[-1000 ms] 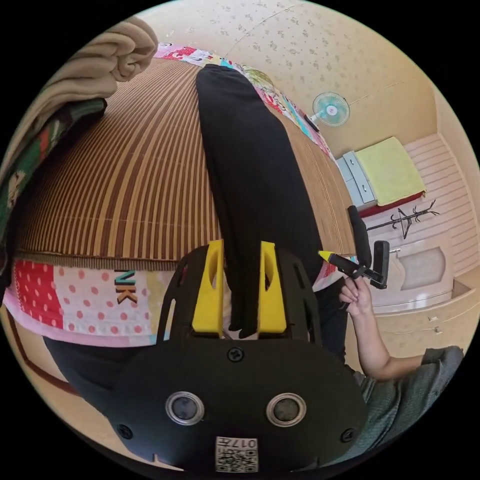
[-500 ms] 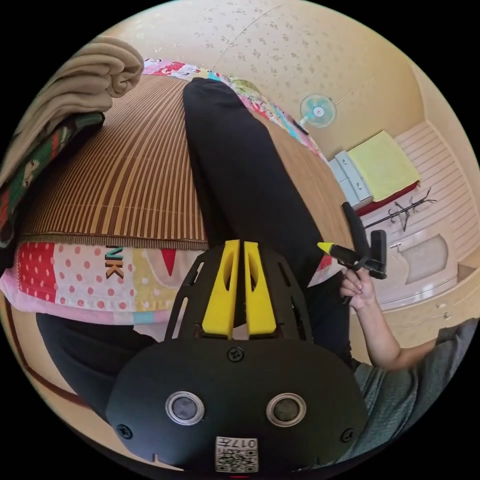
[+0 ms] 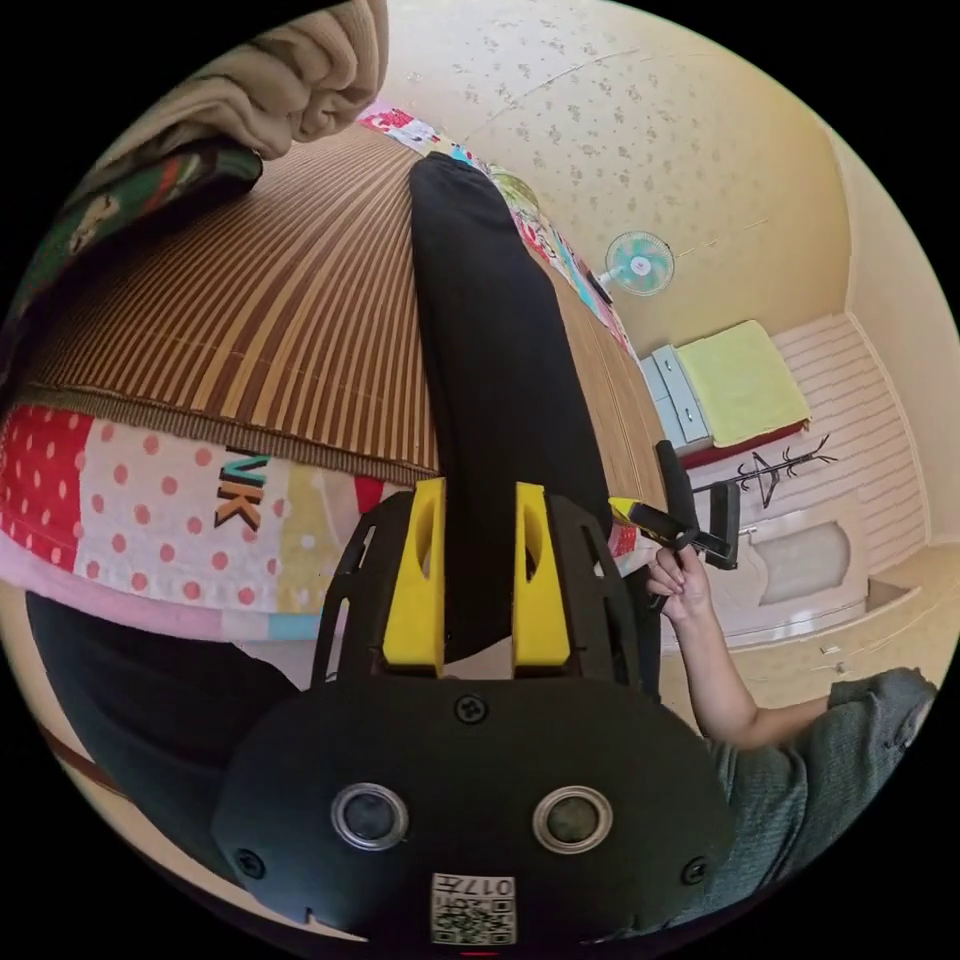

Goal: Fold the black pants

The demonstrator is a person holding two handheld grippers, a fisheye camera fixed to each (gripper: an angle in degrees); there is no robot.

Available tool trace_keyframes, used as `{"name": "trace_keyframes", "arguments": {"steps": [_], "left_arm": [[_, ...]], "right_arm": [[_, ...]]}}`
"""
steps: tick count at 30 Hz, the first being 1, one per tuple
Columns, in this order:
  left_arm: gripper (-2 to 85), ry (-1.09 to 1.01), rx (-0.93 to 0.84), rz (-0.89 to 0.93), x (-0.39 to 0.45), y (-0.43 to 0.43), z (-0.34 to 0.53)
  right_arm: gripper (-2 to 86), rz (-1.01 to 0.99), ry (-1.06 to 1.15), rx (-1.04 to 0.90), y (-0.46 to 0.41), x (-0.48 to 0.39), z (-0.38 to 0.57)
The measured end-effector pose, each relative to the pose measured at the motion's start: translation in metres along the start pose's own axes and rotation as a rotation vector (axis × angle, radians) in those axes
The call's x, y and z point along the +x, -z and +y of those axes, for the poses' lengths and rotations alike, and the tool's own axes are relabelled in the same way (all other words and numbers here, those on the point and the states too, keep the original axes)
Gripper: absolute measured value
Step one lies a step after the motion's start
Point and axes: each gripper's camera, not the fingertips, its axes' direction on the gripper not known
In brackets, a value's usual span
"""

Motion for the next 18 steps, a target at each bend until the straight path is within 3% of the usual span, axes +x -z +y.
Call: {"name": "trace_keyframes", "arguments": {"steps": [11, 15, 18], "left_arm": [[2.9, -0.201, -0.290, -0.135, 0.034, 0.011, 0.024], [4.9, -0.079, -0.058, 0.011, 0.013, 0.053, -0.005], [9.7, 0.001, -0.004, 0.089, -0.009, 0.049, -0.040]], "right_arm": [[3.7, -0.055, 0.022, -0.113, 0.016, -0.006, 0.048], [5.8, -0.126, -0.074, -0.004, 0.042, 0.026, 0.033], [9.0, -0.205, -0.064, 0.035, 0.050, 0.040, 0.008]]}}
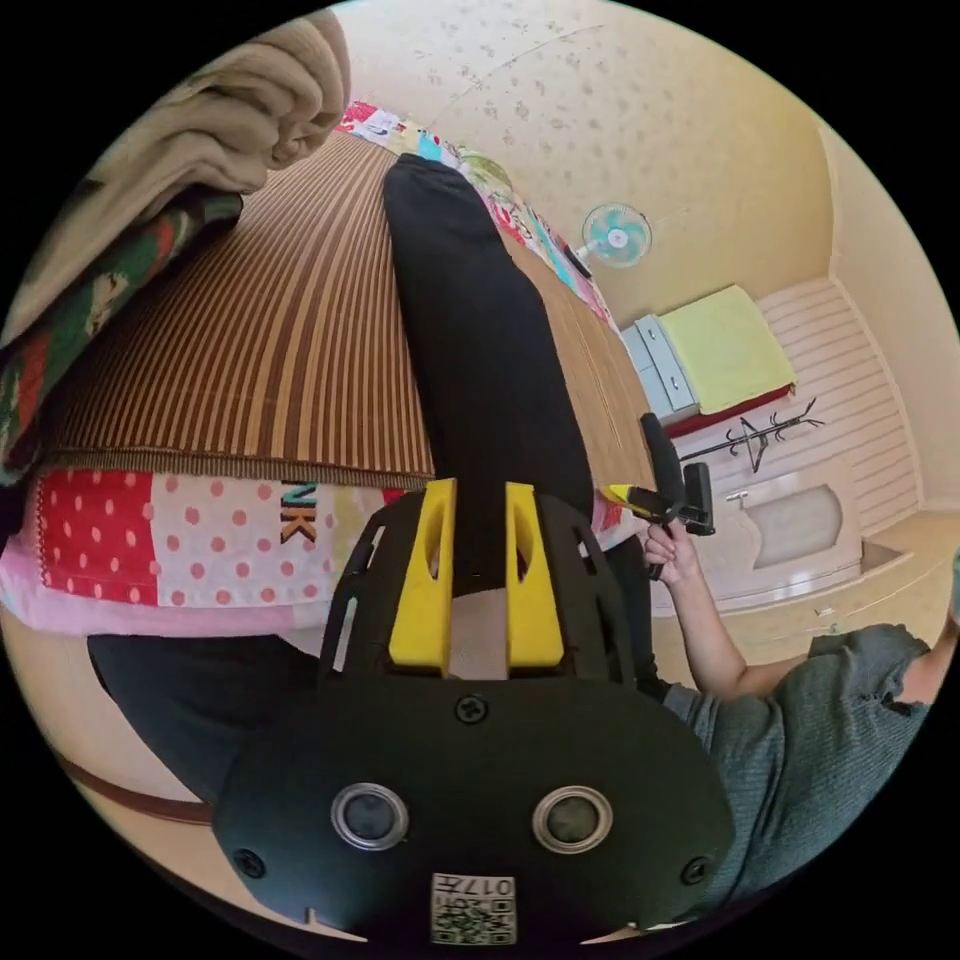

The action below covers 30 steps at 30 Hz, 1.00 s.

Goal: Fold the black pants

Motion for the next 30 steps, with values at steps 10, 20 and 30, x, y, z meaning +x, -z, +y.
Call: {"name": "trace_keyframes", "arguments": {"steps": [10, 20, 30], "left_arm": [[11.1, 0.074, -0.011, -0.051, -0.007, -0.040, -0.057], [4.5, 0.094, -0.028, 0.318, -0.032, -0.018, -0.033], [4.0, -0.362, 0.261, 0.675, 0.095, 0.114, 0.025]], "right_arm": [[11.7, -0.093, -0.098, -0.056, -0.029, 0.020, -0.055], [3.2, -0.382, -0.087, 0.030, -0.014, 0.044, 0.002], [2.4, -0.569, 0.427, 0.289, 0.121, -0.069, 0.101]]}}
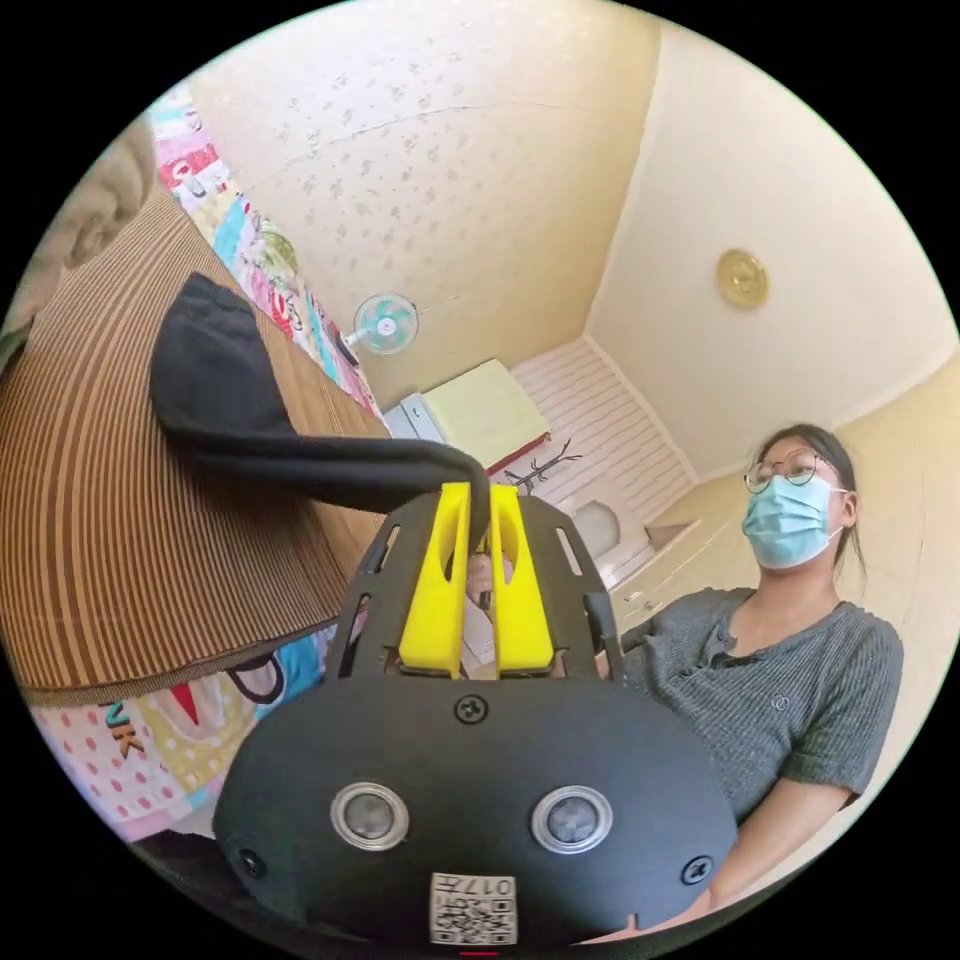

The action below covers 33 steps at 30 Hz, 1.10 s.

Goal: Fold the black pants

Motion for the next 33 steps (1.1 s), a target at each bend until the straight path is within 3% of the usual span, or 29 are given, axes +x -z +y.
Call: {"name": "trace_keyframes", "arguments": {"steps": [7, 10, 14, 19, 24, 27, 31, 33], "left_arm": [[4.0, -0.447, 0.071, 0.124, 0.180, -0.007, -0.072], [3.8, -0.550, 0.104, 0.166, 0.247, -0.013, -0.096], [3.1, -0.585, 0.172, 0.090, 0.285, -0.028, -0.116], [2.8, -0.415, 0.215, -0.003, 0.233, -0.055, -0.144], [2.9, -0.241, 0.168, -0.249, 0.137, -0.101, -0.223], [2.9, -0.241, 0.104, -0.352, 0.097, -0.118, -0.246], [3.1, -0.245, 0.024, -0.450, 0.035, -0.118, -0.202], [3.7, -0.180, -0.039, -0.416, -0.022, -0.103, -0.130]], "right_arm": [[2.2, -0.057, 0.511, 0.062, 0.013, -0.204, -0.044], [2.2, -0.033, 0.613, 0.122, 0.015, -0.274, -0.054], [2.1, 0.096, 0.611, 0.194, 0.011, -0.315, -0.065], [1.9, 0.237, 0.426, 0.208, -0.006, -0.265, -0.113], [1.7, 0.410, 0.188, 0.155, -0.032, -0.174, -0.200], [1.6, 0.504, 0.194, 0.078, -0.049, -0.139, -0.228], [1.8, 0.444, 0.185, -0.005, -0.061, -0.095, -0.172], [1.9, 0.420, 0.207, -0.064, -0.065, -0.079, -0.117]]}}
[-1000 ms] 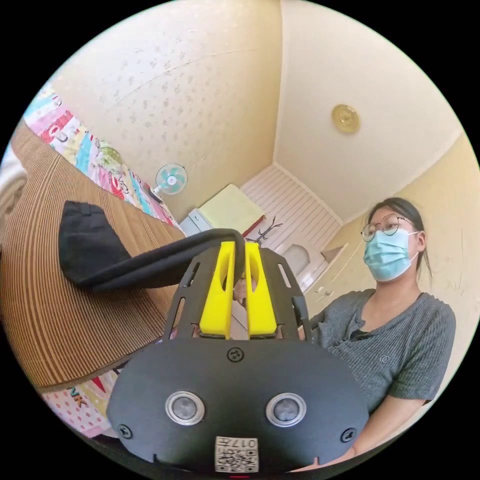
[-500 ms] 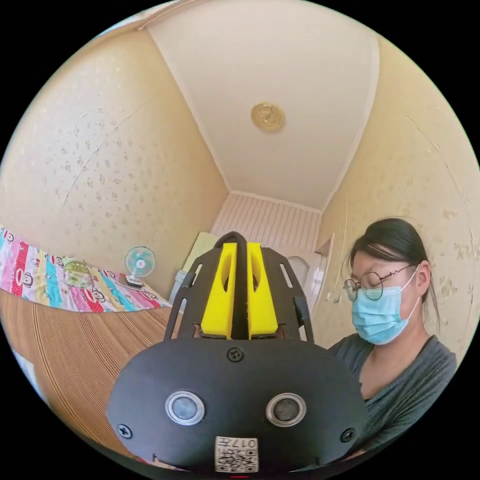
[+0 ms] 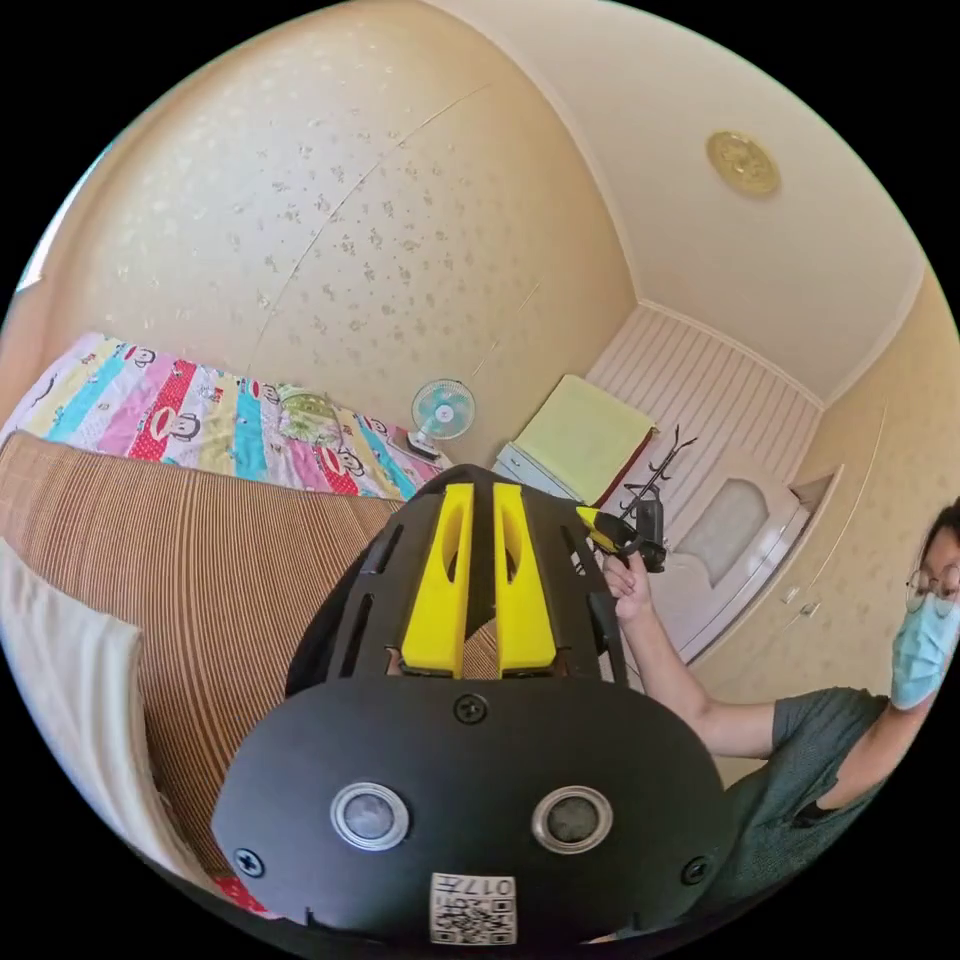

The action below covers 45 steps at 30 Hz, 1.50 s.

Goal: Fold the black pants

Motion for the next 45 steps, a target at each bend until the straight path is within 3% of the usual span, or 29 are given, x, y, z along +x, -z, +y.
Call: {"name": "trace_keyframes", "arguments": {"steps": [2, 5, 7, 9, 13, 21, 26, 29, 33, 38, 43, 45], "left_arm": [[4.0, 0.054, -0.087, 0.036, -0.031, -0.006, 0.075], [4.6, 0.212, -0.259, 0.069, -0.075, -0.014, 0.202], [4.9, 0.357, -0.383, -0.044, -0.098, -0.016, 0.265], [5.4, 0.455, -0.407, -0.120, -0.116, -0.004, 0.310], [14.1, 0.514, -0.295, -0.110, -0.143, 0.005, 0.292], [17.4, 0.341, -0.366, -0.241, -0.224, -0.104, 0.170], [18.2, 0.410, -0.488, -0.129, -0.252, -0.155, 0.183], [15.8, 0.464, -0.447, -0.140, -0.249, -0.151, 0.207], [9.4, 0.616, -0.498, -0.016, -0.268, -0.135, 0.239], [7.0, 0.640, -0.532, 0.147, -0.252, -0.133, 0.263], [6.7, 0.555, -0.561, 0.247, -0.204, -0.187, 0.242], [6.6, 0.469, -0.606, 0.330, -0.169, -0.245, 0.214]], "right_arm": [[2.0, -0.048, -0.032, -0.070, -0.012, 0.006, 0.067], [2.1, -0.146, -0.249, -0.226, -0.037, 0.029, 0.182], [2.5, -0.028, -0.533, -0.359, -0.048, 0.050, 0.261], [2.9, -0.036, -0.642, -0.330, -0.036, 0.056, 0.290], [7.1, -0.038, -0.644, -0.107, 0.000, 0.067, 0.258], [18.4, 0.096, -0.553, -0.236, -0.082, 0.120, 0.126], [17.5, 0.073, -0.618, -0.198, -0.119, 0.116, 0.117], [15.3, 0.063, -0.663, -0.218, -0.125, 0.108, 0.124], [10.7, -0.157, -0.752, -0.211, -0.120, 0.114, 0.141], [7.1, -0.378, -0.747, -0.073, -0.093, 0.112, 0.160], [5.6, -0.317, -0.586, 0.048, -0.010, 0.113, 0.130], [5.4, -0.245, -0.520, 0.085, 0.035, 0.114, 0.109]]}}
